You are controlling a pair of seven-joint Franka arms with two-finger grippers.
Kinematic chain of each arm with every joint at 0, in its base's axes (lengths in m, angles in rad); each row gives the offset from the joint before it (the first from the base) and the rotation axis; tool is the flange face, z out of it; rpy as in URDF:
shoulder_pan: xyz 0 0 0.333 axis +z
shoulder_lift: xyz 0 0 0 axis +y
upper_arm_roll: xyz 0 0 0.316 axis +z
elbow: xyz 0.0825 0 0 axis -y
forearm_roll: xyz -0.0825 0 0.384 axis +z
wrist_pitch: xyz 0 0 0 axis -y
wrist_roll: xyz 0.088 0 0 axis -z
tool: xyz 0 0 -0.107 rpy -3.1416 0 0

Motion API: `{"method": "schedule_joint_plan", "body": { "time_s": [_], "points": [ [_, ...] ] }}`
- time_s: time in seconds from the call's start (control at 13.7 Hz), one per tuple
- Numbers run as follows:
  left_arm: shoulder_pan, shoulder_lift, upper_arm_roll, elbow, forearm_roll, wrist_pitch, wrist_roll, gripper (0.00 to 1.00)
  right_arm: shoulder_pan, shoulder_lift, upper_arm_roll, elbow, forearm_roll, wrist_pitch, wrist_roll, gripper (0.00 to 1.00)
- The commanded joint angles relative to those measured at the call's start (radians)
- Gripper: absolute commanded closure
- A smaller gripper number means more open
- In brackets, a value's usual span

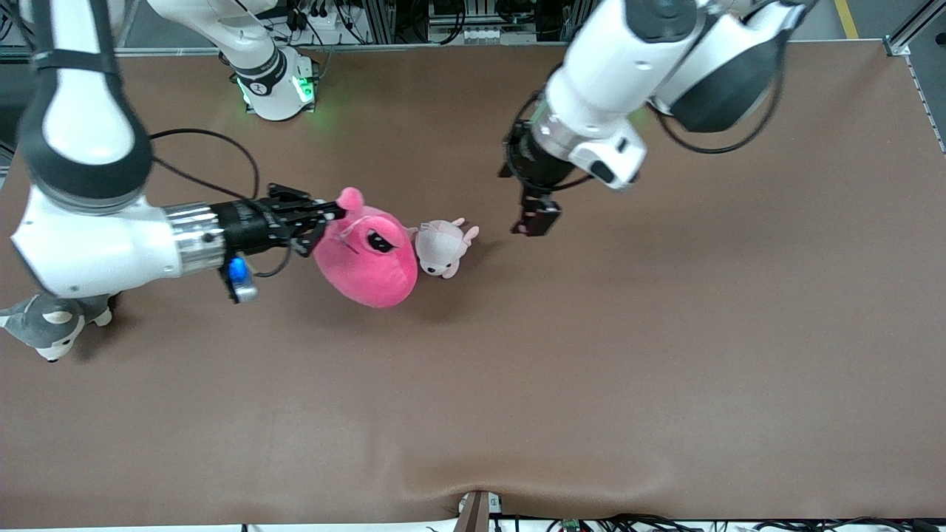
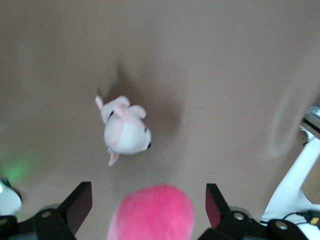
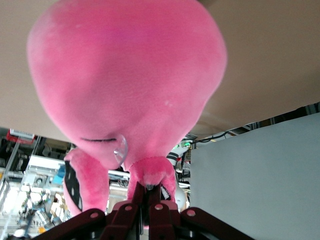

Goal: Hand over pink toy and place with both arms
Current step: 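Open the left gripper and withdraw while the right gripper holds the plush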

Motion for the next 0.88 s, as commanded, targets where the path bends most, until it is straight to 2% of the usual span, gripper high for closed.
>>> {"method": "schedule_joint_plan", "body": {
  "time_s": [0.0,0.29,0.44,0.66,0.8],
  "points": [
    [0.045,-0.016,0.004,0.002,0.017,-0.075,0.205,0.00,-0.081,-0.004,0.013,-0.002,-0.026,-0.080,-0.110,1.00],
    [0.159,-0.031,0.007,0.044,0.007,-0.246,0.702,0.00,-0.143,0.010,0.013,-0.005,-0.161,-0.151,-0.305,1.00],
    [0.225,-0.036,0.007,0.046,0.007,-0.287,0.954,0.00,-0.173,0.022,0.013,-0.005,-0.225,-0.178,-0.403,1.00],
    [0.314,-0.063,0.010,0.043,0.018,-0.336,1.204,0.00,-0.208,0.056,0.013,-0.003,-0.340,-0.250,-0.591,1.00],
    [0.366,-0.075,0.013,0.042,0.021,-0.362,1.342,0.00,-0.223,0.087,0.013,-0.002,-0.448,-0.289,-0.742,1.00]
  ]
}}
